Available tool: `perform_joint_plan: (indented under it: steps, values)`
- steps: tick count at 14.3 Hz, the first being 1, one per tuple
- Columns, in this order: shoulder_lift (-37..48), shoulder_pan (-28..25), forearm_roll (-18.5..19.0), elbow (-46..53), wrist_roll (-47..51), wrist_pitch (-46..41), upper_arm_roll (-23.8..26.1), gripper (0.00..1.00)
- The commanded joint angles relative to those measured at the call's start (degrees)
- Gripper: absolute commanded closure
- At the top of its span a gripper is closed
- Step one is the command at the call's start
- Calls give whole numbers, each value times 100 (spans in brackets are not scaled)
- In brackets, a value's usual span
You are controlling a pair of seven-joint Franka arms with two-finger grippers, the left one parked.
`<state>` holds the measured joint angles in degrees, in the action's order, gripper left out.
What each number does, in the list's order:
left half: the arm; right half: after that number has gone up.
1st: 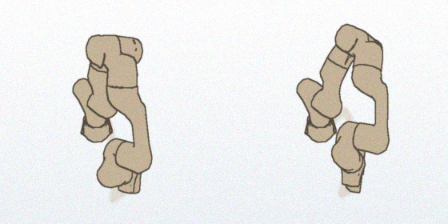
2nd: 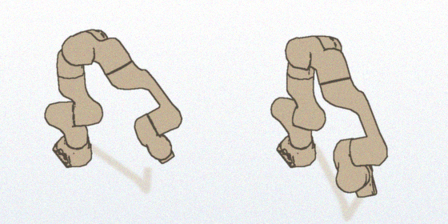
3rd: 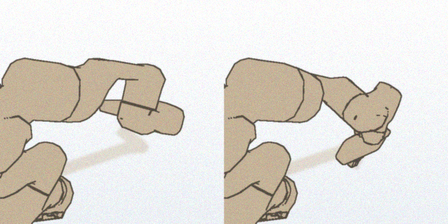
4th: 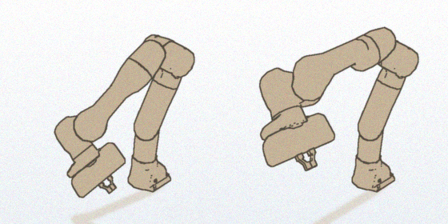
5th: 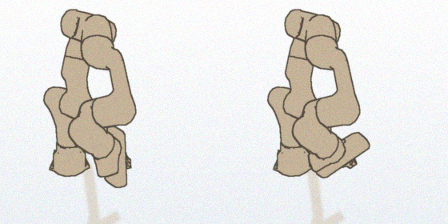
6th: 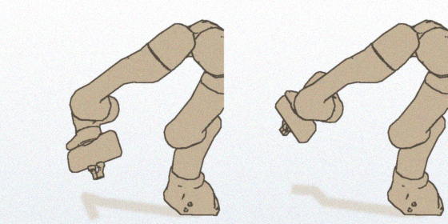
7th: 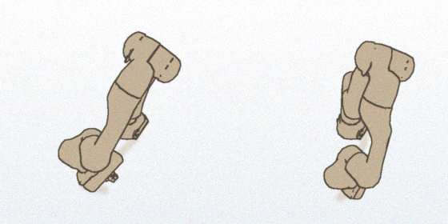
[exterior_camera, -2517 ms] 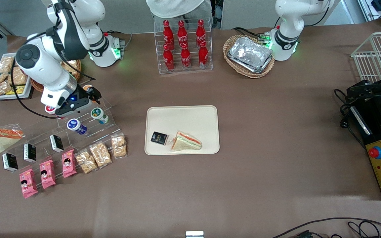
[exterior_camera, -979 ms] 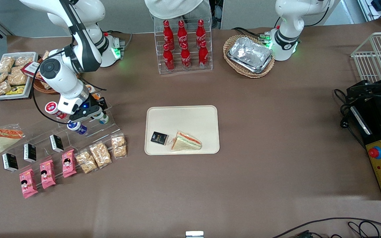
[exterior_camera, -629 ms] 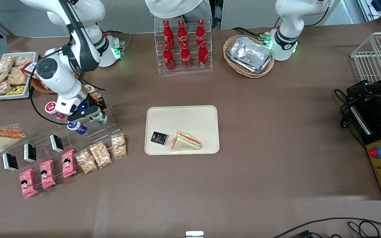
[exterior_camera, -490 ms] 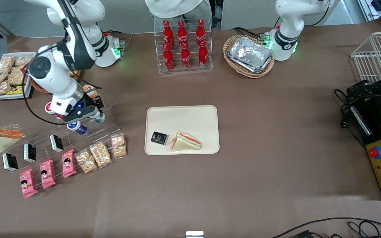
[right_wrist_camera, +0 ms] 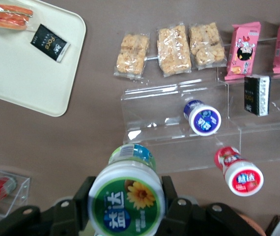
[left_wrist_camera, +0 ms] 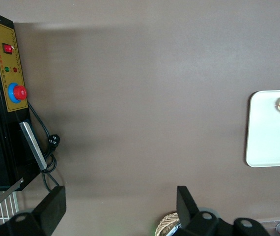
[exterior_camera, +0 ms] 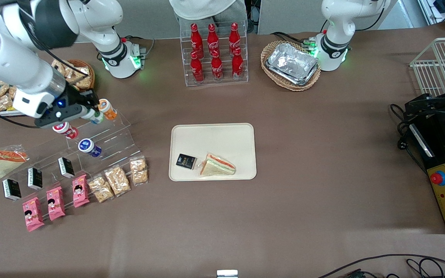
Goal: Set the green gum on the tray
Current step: 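Lift the gum bottle off the rack and carry it toward the cream tray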
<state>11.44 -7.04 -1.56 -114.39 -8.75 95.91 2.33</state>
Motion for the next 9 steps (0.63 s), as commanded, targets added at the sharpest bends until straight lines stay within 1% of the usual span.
perform_joint_plan:
  steps: [1,2,4,6,7,9]
  values:
    - [-81,-235,-152,566,600,-529,143,91]
    - [-98,-288,-152,645,1047,-520,275,91]
    - [-177,-403,-257,768,2153,-468,792,91]
    - [-379,-412,-590,1013,3339,-415,1364,91]
    - [-554,-421,-679,1215,3885,-380,1601,91]
    - [-940,-447,-688,1489,4774,-161,1954,91]
